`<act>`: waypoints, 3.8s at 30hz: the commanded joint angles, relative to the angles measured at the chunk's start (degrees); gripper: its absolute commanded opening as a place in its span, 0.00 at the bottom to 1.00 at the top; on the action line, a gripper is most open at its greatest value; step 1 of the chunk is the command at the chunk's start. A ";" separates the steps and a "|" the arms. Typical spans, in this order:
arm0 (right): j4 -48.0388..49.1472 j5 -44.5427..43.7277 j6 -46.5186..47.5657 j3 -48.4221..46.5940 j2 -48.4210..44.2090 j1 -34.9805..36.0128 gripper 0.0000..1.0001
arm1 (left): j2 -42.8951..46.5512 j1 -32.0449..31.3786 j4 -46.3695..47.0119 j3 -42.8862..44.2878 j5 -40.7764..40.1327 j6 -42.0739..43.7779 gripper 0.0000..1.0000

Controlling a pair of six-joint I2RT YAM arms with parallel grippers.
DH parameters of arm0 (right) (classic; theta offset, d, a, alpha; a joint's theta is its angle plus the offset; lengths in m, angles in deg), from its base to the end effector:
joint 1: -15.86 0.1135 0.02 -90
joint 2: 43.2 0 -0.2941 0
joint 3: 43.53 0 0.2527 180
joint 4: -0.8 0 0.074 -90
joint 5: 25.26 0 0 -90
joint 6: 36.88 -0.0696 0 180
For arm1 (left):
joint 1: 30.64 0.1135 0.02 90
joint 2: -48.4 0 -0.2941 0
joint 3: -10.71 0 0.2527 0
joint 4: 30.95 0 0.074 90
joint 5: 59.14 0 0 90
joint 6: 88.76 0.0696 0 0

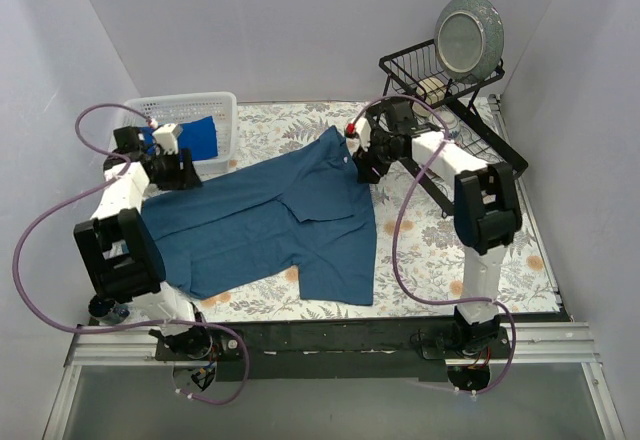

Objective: Roll the t-shirts
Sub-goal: Fold the T-shirt at the center of the board.

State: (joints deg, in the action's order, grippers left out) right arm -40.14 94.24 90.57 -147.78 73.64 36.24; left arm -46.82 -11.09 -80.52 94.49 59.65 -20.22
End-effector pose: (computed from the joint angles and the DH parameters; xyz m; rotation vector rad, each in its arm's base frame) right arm 0.4375 0.1991 0.2126 -1.3406 1.9971 0.5067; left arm 0.3503 0.0888 0.2382 -0.7401 2.4657 -0.6703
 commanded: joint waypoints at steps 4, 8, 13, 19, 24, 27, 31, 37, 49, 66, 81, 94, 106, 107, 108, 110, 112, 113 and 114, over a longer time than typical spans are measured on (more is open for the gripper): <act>-1.63 6.54 16.68 16.05 -14.34 0.89 0.59 | 5.40 -22.13 3.91 -3.23 15.60 -8.77 0.55; -0.31 6.28 22.04 18.62 -15.32 3.43 0.59 | 3.12 -33.95 11.64 -5.52 7.78 -4.49 0.64; 2.50 5.31 19.25 18.46 -14.71 4.58 0.58 | 1.79 -40.19 20.79 -9.74 4.43 3.42 0.57; 3.20 4.25 16.69 18.89 -15.41 4.49 0.58 | 1.35 -43.63 21.51 -11.77 3.64 11.43 0.53; 3.91 3.56 13.71 18.98 -14.71 4.49 0.57 | 1.18 -46.26 22.91 -14.14 3.90 12.66 0.49; 4.00 3.03 12.38 18.71 -14.53 4.40 0.57 | 0.65 -48.64 25.45 -15.19 0.85 12.49 0.47; 4.00 3.02 12.21 19.06 -14.88 4.32 0.57 | -0.32 -50.31 29.24 -15.81 -3.65 11.61 0.40; 3.21 4.43 13.08 19.07 -14.71 4.23 0.57 | -1.02 -50.40 30.47 -16.34 -7.26 13.89 0.33; -0.04 9.70 15.89 16.60 -9.79 4.75 0.58 | -1.99 -50.31 28.81 -15.90 -7.53 16.00 0.06; 5.76 8.12 11.95 16.70 -5.48 6.78 0.49 | -0.67 -50.14 28.54 -16.52 -7.62 14.16 0.00; 5.84 5.48 11.94 16.61 -5.04 6.86 0.29 | -0.06 -48.56 29.86 -16.43 -7.53 13.37 0.00; 5.14 7.68 8.00 14.67 -7.06 6.86 0.12 | 3.99 -47.85 27.05 -17.31 -0.76 13.28 0.27; 8.48 10.49 -0.27 13.88 -8.64 6.86 0.01 | 2.32 -47.94 26.52 -17.31 1.18 14.07 0.33; 8.65 11.02 -0.62 13.88 -8.99 6.86 0.01 | 2.06 -47.94 26.69 -17.39 0.91 14.77 0.33; 9.00 11.20 -1.84 13.88 -9.08 6.78 0.01 | 1.79 -47.94 26.69 -17.48 1.00 14.86 0.33; 9.88 11.37 -3.52 13.88 -9.52 6.86 0.01 | 1.44 -47.94 26.61 -17.57 1.00 15.30 0.33; 10.15 11.90 -4.67 13.62 -9.70 6.86 0.01 | 0.74 -47.94 26.61 -17.48 1.09 15.39 0.32; 10.41 12.07 -5.19 13.53 -9.70 6.86 0.01 | 0.56 -47.94 26.61 -17.31 1.09 15.39 0.31; 10.59 12.16 -5.72 13.35 -9.87 6.86 0.01 | 0.39 -47.94 26.61 -17.22 1.09 15.56 0.31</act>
State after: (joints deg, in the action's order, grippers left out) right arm -32.01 103.79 88.56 -131.78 66.65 42.89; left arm -46.12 -59.16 -53.70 77.42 59.48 -5.99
